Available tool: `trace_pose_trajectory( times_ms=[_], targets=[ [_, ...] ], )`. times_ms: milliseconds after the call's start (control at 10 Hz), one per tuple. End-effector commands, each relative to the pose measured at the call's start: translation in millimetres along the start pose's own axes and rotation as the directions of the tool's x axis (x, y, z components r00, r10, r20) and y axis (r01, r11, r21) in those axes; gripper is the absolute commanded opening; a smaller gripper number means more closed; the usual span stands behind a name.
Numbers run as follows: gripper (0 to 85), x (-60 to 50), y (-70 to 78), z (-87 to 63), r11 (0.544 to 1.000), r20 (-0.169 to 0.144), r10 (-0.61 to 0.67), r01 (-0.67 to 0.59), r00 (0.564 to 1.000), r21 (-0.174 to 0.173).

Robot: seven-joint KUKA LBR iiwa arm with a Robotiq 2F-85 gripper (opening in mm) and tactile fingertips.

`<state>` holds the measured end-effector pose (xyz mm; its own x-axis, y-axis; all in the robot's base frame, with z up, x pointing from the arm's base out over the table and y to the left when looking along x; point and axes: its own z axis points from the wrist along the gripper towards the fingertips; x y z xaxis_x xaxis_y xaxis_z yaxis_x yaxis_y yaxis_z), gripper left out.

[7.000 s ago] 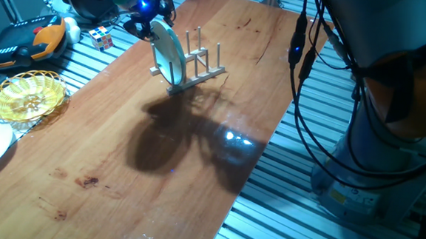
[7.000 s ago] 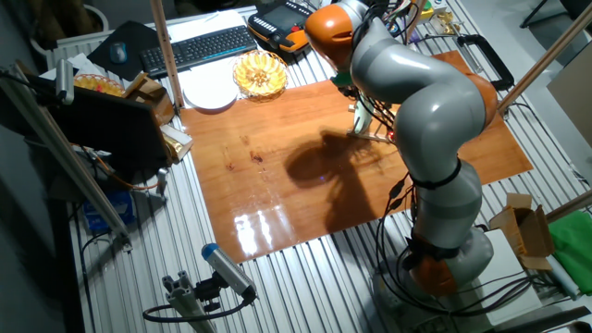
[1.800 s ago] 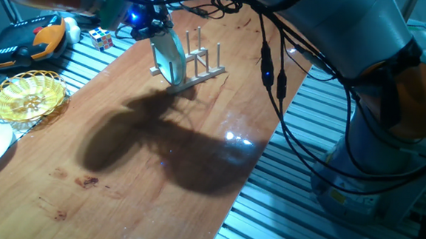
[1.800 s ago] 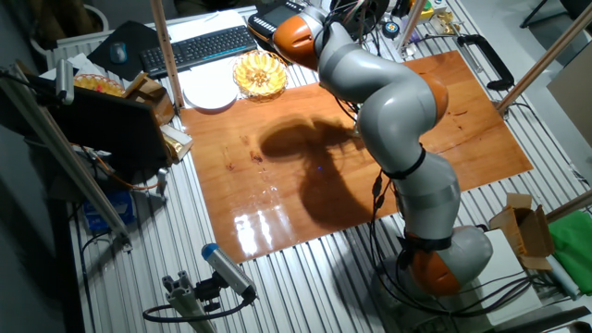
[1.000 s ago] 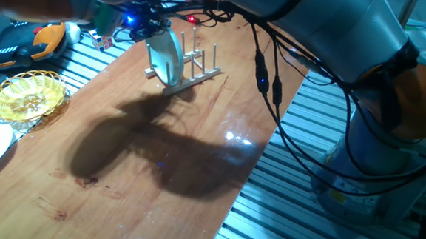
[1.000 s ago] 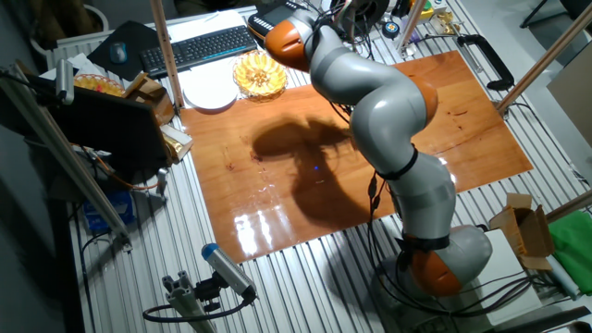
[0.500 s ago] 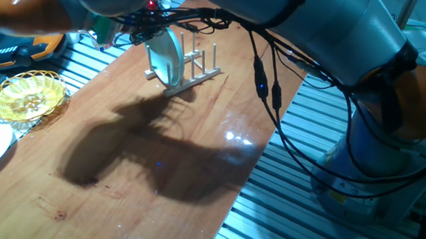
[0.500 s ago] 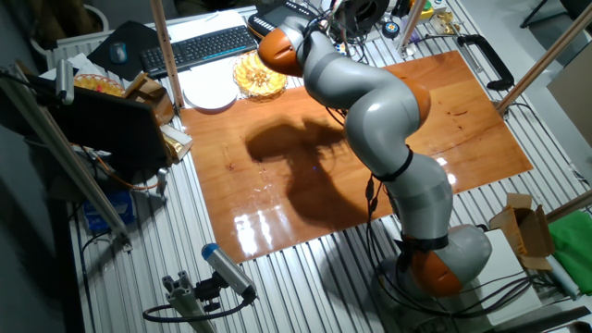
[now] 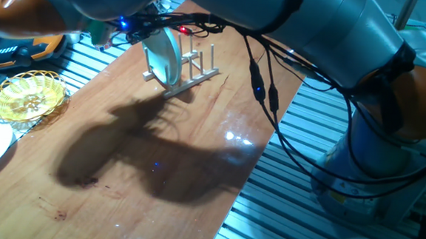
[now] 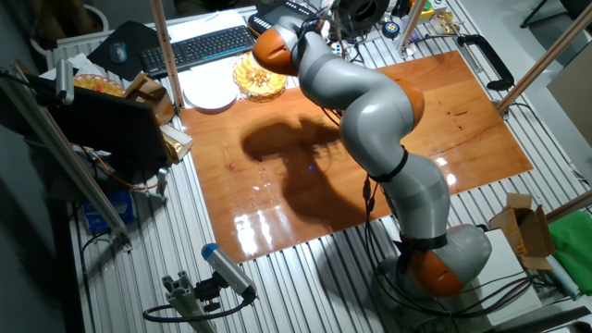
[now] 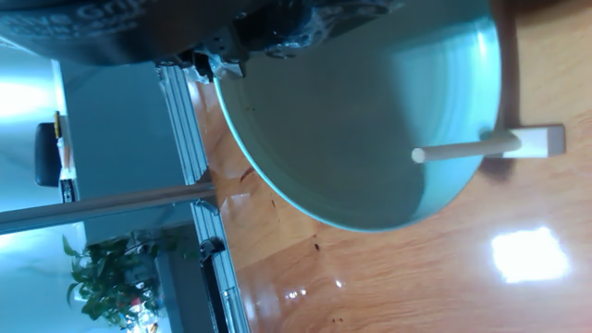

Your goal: Take the dish off the dish rack

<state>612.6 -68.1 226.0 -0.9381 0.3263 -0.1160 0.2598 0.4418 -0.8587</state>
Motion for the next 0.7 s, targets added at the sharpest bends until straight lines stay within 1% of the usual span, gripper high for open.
trace_pose_trajectory(
  times_ms=[0, 400, 600],
  targets=[
    [0.7, 0.6, 2.0, -2.0, 1.0, 0.005, 0.0, 0.0, 1.0, 0.009],
    [0.7, 0.0, -2.3, -10.7, 0.998, 0.031, -0.017, 0.015, 0.999, 0.054],
    [0.7, 1.2, -4.4, -12.7, 0.998, 0.036, -0.021, 0.019, 0.999, 0.063]
  ],
)
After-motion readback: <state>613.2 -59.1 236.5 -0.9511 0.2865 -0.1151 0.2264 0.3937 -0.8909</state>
